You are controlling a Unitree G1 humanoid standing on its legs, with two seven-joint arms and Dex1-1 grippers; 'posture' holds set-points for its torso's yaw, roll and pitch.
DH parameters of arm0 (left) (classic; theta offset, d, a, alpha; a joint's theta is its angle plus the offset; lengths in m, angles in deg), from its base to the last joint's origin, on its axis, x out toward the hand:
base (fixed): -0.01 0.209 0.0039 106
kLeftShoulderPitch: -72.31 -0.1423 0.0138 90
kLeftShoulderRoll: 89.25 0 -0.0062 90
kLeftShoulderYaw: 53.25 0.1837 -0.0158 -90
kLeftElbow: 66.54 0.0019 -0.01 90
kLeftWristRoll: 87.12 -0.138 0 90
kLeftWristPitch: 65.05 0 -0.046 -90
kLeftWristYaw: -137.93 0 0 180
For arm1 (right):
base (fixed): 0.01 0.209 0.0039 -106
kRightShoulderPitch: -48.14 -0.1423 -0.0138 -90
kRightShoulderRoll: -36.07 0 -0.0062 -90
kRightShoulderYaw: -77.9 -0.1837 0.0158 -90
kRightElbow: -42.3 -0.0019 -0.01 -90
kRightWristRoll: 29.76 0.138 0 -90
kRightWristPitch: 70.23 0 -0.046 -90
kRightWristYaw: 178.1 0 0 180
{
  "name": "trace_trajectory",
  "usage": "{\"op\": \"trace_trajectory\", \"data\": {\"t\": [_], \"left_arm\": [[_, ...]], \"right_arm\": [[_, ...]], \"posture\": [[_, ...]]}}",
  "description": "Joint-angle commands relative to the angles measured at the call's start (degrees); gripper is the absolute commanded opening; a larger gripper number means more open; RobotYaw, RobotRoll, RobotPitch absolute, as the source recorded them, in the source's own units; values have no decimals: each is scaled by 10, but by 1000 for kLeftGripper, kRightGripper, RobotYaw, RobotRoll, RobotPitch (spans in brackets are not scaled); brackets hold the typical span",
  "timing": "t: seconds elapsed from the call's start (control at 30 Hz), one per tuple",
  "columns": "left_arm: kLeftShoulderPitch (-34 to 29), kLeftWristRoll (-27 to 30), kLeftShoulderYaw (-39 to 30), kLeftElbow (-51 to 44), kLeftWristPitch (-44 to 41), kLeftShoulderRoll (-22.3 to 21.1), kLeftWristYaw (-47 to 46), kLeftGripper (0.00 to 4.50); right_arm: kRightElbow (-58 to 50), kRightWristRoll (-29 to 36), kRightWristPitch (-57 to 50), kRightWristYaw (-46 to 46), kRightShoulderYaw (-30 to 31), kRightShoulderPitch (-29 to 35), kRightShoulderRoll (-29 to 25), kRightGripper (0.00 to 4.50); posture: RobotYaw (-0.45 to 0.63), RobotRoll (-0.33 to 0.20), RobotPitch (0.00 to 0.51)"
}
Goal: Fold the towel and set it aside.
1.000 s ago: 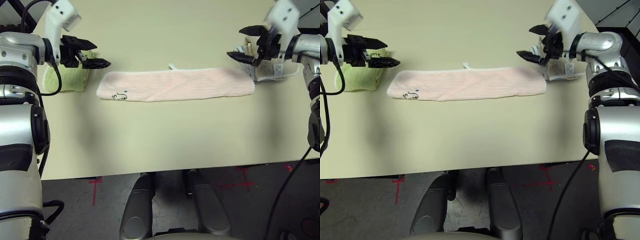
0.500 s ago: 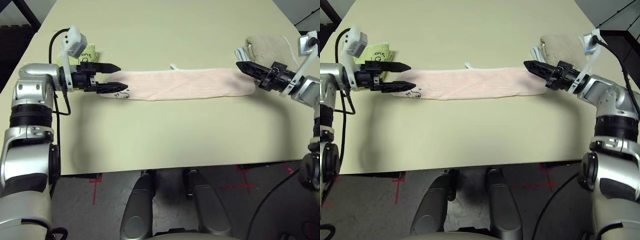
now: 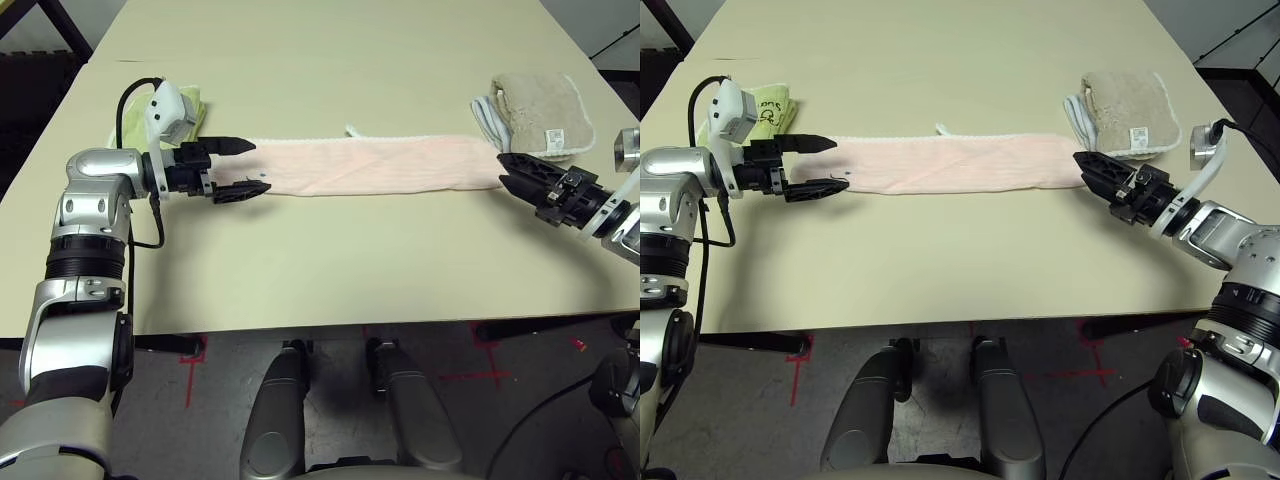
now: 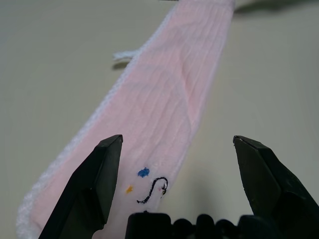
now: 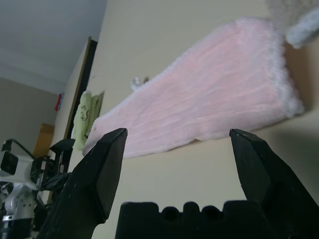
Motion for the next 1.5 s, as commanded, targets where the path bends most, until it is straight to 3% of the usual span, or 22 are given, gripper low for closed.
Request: {"op": "trace_trajectory", "data": {"t": [0.03, 0.37, 0.6, 1.13, 1.23, 1.5], "left_arm": [[-4, 13, 4, -9, 1, 4, 8, 4500], [-13, 28, 7, -43, -33, 2, 8, 4500], [-28, 35, 7, -70, -54, -2, 1, 4500], [-57, 45, 7, -115, -89, -21, -3, 4500], [-59, 46, 7, -118, -92, -21, -4, 4500], [-59, 45, 7, -117, -95, -25, -1, 4500]], "right_arm": [[-2, 12, -17, 56, -35, 6, 16, 4466], [-50, 55, -40, 166, -97, 21, 87, 4466], [-47, 68, 30, 222, -103, 12, 132, 4466], [47, 65, 144, 215, -44, 1, 95, 4466], [54, 61, 160, 213, -32, 2, 91, 3854], [58, 71, 170, 209, -22, 16, 81, 879]], "posture": [[13, 0, 241], [19, 0, 254], [21, 0, 267], [31, 0, 271], [32, 0, 270], [26, 0, 266]]}}
